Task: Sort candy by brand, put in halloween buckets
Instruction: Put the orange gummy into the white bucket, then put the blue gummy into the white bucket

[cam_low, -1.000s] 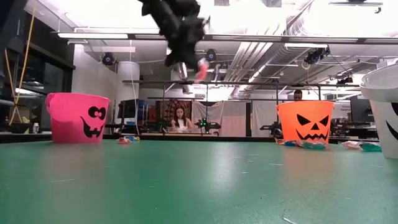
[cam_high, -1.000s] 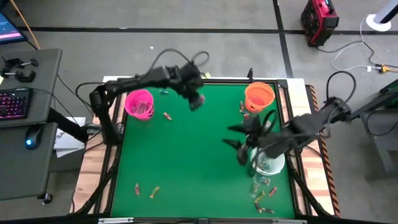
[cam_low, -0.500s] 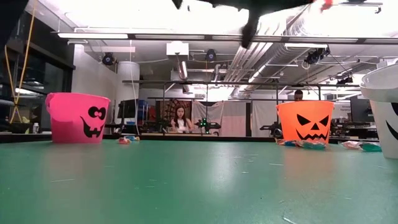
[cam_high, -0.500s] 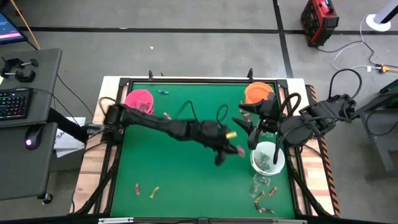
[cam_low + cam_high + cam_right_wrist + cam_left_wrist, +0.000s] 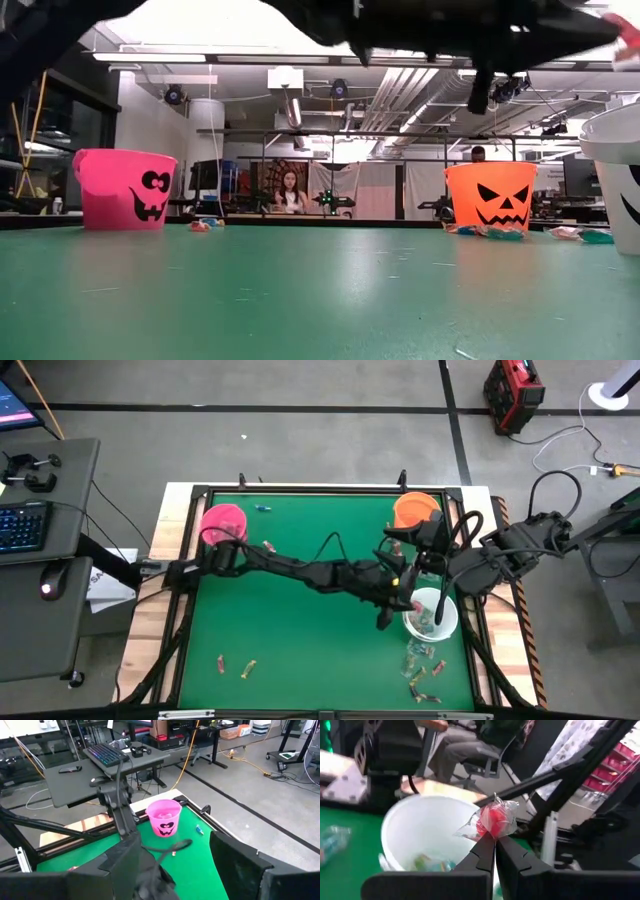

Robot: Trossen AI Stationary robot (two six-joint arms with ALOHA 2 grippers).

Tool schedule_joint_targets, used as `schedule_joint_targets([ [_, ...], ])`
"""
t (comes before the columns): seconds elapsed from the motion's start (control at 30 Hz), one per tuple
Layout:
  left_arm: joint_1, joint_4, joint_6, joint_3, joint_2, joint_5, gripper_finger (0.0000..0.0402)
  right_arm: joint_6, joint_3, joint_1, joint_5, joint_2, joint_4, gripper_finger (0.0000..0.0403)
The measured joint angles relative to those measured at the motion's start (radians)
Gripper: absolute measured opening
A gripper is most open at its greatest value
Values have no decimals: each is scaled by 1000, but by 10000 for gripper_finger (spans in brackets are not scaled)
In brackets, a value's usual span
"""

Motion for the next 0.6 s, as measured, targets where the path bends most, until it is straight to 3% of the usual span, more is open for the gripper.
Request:
schedule_joint_targets([
  [0.2, 9, -61, 43, 120, 91, -18, 38, 0, 0, 0, 11, 0, 0, 231],
  [0.5, 21, -157, 79, 148, 102, -29, 182, -6, 0, 0, 11, 0, -10, 231],
  [0.6, 39, -251, 31, 147, 61, 24, 216, -6, 0, 0, 12, 0, -23, 231],
])
